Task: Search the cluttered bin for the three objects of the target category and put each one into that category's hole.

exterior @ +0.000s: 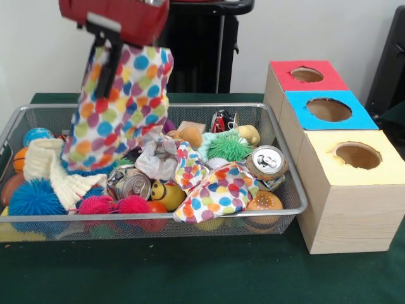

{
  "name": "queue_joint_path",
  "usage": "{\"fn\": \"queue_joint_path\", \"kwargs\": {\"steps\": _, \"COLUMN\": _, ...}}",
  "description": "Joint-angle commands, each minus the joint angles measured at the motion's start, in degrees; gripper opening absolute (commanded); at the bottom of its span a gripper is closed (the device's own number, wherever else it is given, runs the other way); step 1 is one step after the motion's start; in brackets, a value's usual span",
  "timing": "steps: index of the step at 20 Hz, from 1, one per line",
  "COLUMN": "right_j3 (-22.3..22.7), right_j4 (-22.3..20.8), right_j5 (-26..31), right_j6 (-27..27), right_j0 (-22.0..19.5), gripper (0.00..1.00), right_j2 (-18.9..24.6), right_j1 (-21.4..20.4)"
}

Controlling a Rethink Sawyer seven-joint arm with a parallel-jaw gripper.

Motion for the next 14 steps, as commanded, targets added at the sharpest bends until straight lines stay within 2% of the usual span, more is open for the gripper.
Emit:
{"fn": "queue_joint_path", "kwargs": {"steps": 1, "right_j3": 7.60, "right_j4": 1.66, "right_j5": 14.15, "right_j6": -7.63, "right_j0": -3.29, "gripper": 0.00, "right_j2": 2.08, "right_j1": -5.28}}
{"fn": "queue_joint_path", "kwargs": {"steps": 6, "right_j3": 8.64, "right_j4": 1.96, "right_j5": 12.56, "right_j6": -7.76, "right_j0": -5.35, "gripper": 0.00, "right_j2": 4.14, "right_j1": -4.33}}
{"fn": "queue_joint_path", "kwargs": {"steps": 12, "right_j3": 12.32, "right_j4": 1.17, "right_j5": 8.86, "right_j6": -8.63, "right_j0": -6.84, "gripper": 0.00, "right_j2": 4.97, "right_j1": -6.49}}
{"fn": "queue_joint_path", "kwargs": {"steps": 14, "right_j3": 13.24, "right_j4": 0.77, "right_j5": 8.05, "right_j6": -7.36, "right_j0": -6.67, "gripper": 0.00, "right_j2": 4.38, "right_j1": -7.17}}
